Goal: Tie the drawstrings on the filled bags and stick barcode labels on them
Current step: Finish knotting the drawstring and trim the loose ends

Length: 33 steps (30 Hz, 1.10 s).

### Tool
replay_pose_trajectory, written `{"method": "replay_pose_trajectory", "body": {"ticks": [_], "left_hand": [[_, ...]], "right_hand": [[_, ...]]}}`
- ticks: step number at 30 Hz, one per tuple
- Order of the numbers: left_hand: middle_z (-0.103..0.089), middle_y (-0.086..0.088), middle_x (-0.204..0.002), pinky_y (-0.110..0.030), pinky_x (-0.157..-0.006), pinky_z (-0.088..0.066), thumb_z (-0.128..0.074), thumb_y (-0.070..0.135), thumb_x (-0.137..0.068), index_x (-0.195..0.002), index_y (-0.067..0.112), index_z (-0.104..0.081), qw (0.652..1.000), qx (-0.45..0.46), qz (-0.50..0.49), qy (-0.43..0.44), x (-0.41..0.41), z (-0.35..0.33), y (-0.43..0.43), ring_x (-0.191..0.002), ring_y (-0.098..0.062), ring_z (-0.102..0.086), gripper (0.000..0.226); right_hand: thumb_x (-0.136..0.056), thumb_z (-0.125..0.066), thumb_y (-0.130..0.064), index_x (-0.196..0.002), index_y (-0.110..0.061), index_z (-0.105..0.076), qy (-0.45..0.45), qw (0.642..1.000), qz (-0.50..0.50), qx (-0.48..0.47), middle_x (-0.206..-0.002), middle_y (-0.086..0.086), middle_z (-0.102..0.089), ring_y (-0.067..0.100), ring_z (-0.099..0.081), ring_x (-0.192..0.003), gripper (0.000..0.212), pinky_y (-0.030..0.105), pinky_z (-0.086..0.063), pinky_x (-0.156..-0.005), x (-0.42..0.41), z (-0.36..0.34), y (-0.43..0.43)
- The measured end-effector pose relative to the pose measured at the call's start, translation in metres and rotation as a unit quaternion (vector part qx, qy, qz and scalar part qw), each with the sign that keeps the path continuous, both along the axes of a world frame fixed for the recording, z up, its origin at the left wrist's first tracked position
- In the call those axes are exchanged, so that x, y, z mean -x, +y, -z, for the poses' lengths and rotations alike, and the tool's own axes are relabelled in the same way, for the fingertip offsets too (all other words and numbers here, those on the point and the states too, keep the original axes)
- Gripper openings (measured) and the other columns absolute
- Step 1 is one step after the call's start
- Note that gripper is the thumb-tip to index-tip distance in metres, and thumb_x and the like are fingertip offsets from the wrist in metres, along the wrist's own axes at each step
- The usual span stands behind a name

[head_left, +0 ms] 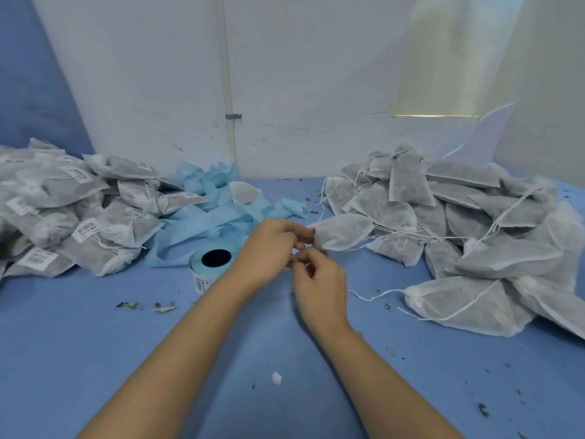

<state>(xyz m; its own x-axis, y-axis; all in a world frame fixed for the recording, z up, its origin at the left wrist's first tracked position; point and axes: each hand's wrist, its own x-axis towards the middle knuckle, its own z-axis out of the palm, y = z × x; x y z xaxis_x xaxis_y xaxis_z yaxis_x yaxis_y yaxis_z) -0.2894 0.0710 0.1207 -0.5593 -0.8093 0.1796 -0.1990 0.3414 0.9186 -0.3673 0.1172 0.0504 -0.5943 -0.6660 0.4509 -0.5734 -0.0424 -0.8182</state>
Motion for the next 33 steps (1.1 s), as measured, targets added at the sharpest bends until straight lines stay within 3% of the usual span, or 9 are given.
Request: {"method": "replay_pose_trajectory", "body": {"ticks": [4, 8, 10, 13, 17, 21, 26, 29, 33], "left_hand": [[-0.071, 0.009, -0.085, -0.019, -0.068, -0.046, -0.039, -0.007, -0.085, -0.075, 0.027, -0.069, 0.999, 0.016, -0.029, 0.027, -0.031, 0.003, -0.010, -0.077, -0.001, -0.061, 0.046], [-0.072, -0.003, -0.088, -0.021, -0.072, -0.045, -0.038, -0.010, -0.082, -0.072, 0.022, -0.070, 0.996, 0.034, -0.060, 0.050, -0.044, 0.009, -0.012, -0.079, -0.009, -0.060, 0.047], [-0.072, -0.004, -0.083, -0.013, -0.067, -0.044, -0.038, -0.012, -0.081, -0.070, 0.018, -0.071, 0.996, 0.020, -0.054, 0.070, -0.047, 0.010, -0.012, -0.076, -0.008, -0.060, 0.045], [-0.072, 0.006, -0.073, -0.007, -0.068, -0.043, -0.040, -0.011, -0.081, -0.067, 0.016, -0.071, 0.994, 0.008, -0.037, 0.102, -0.047, 0.009, -0.010, -0.076, -0.002, -0.063, 0.044], [-0.071, 0.009, -0.068, -0.009, -0.067, -0.046, -0.041, -0.013, -0.082, -0.070, 0.012, -0.070, 0.988, -0.037, 0.002, 0.150, -0.046, 0.010, -0.010, -0.074, 0.000, -0.064, 0.040], [-0.069, 0.005, -0.087, -0.012, -0.055, -0.045, -0.045, -0.012, -0.083, -0.100, 0.021, -0.063, 0.968, -0.089, -0.053, 0.228, -0.042, 0.021, -0.011, -0.070, -0.008, -0.063, 0.041], [-0.061, 0.010, -0.116, -0.020, -0.055, -0.042, -0.055, 0.021, -0.093, -0.128, 0.024, -0.049, 0.998, -0.030, -0.057, 0.024, -0.031, 0.046, -0.003, -0.050, -0.009, -0.059, 0.036], [-0.073, -0.005, -0.091, -0.026, -0.044, -0.041, -0.053, 0.035, -0.094, -0.111, 0.020, -0.060, 0.993, -0.116, 0.014, -0.004, -0.023, 0.054, 0.008, -0.052, -0.024, -0.061, 0.024], [-0.073, -0.004, -0.079, -0.022, -0.047, -0.051, -0.056, 0.019, -0.095, -0.093, 0.009, -0.065, 0.963, -0.247, 0.037, 0.105, -0.018, 0.053, 0.017, -0.059, -0.017, -0.068, 0.013]], "right_hand": [[-0.083, -0.046, -0.009, -0.074, -0.019, -0.050, 0.009, 0.992, 0.076, 0.104, -0.077, -0.009, -0.051, 0.009, -0.045, -0.069, 0.014, 0.028, -0.032, -0.062, -0.010, -0.003, 0.000], [-0.076, -0.058, 0.002, -0.111, -0.019, -0.050, -0.012, 0.991, 0.105, 0.088, -0.112, -0.009, -0.045, 0.007, -0.044, -0.096, 0.041, 0.021, -0.036, -0.075, 0.004, 0.000, -0.002], [-0.071, -0.062, 0.008, -0.132, -0.019, -0.042, -0.007, 0.998, 0.045, 0.043, -0.134, -0.004, -0.038, 0.015, -0.038, -0.117, 0.070, 0.011, -0.031, -0.090, 0.011, 0.002, -0.003], [-0.069, -0.068, 0.006, -0.130, -0.042, -0.036, -0.011, 0.996, -0.094, -0.001, -0.145, -0.010, -0.030, 0.014, -0.025, -0.133, 0.084, 0.013, -0.022, -0.106, 0.014, 0.004, -0.006], [-0.072, -0.079, -0.011, -0.130, -0.026, -0.049, -0.089, 0.985, -0.145, 0.009, -0.136, -0.019, -0.044, 0.003, -0.038, -0.128, 0.067, 0.020, -0.032, -0.103, 0.015, 0.006, -0.007], [-0.080, -0.070, -0.004, -0.097, -0.019, -0.055, -0.221, 0.961, -0.124, 0.111, -0.092, -0.005, -0.064, -0.005, -0.059, -0.075, 0.028, 0.008, -0.045, -0.066, 0.016, -0.002, -0.005], [-0.089, -0.062, -0.009, -0.094, -0.010, -0.063, -0.372, 0.912, -0.123, 0.123, -0.078, 0.000, -0.070, 0.010, -0.065, -0.071, 0.006, 0.021, -0.053, -0.066, 0.018, -0.007, -0.006], [-0.090, -0.063, -0.013, -0.093, -0.008, -0.065, -0.402, 0.902, -0.099, 0.121, -0.079, 0.003, -0.071, 0.014, -0.066, -0.069, 0.007, 0.022, -0.052, -0.061, 0.018, -0.007, -0.007], [-0.091, -0.063, -0.023, -0.089, -0.010, -0.067, -0.397, 0.911, -0.060, 0.096, -0.081, 0.003, -0.071, 0.012, -0.066, -0.068, 0.014, 0.021, -0.051, -0.058, 0.020, -0.004, -0.010]]}}
